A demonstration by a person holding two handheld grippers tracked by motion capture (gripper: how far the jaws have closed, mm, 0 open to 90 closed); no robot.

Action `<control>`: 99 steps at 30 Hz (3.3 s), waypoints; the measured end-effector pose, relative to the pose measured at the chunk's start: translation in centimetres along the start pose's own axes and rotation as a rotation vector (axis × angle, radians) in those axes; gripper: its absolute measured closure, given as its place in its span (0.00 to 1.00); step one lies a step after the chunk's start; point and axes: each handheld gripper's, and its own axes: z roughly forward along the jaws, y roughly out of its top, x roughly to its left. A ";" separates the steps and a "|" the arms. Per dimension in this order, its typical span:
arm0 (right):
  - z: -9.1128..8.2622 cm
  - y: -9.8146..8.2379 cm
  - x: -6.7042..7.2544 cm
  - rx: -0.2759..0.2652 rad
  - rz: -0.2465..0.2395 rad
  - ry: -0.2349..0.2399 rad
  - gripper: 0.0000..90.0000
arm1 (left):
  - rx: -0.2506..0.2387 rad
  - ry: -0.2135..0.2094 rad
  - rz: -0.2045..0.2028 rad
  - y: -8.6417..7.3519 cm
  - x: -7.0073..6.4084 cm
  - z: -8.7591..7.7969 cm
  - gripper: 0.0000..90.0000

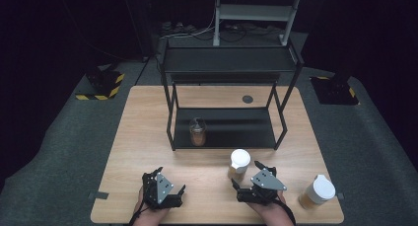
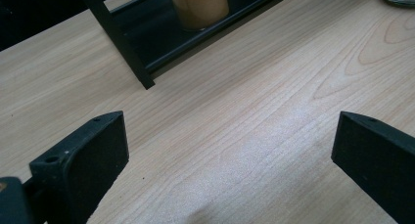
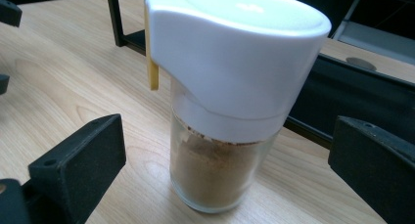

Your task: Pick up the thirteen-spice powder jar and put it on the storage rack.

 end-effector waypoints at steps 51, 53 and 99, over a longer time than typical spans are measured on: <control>2.3 -3.5 -1.0 -0.146 0.094 0.038 0.33 | -0.012 -0.005 0.004 -0.2 0.0 -0.1 0.01; 2.3 -3.3 -1.1 -0.136 0.093 0.040 0.33 | -0.012 -0.006 0.005 -0.2 0.0 -0.1 0.01; 3.4 1.9 -1.9 -0.122 0.090 0.015 0.33 | -0.013 -0.016 0.005 -0.2 0.2 -0.1 0.01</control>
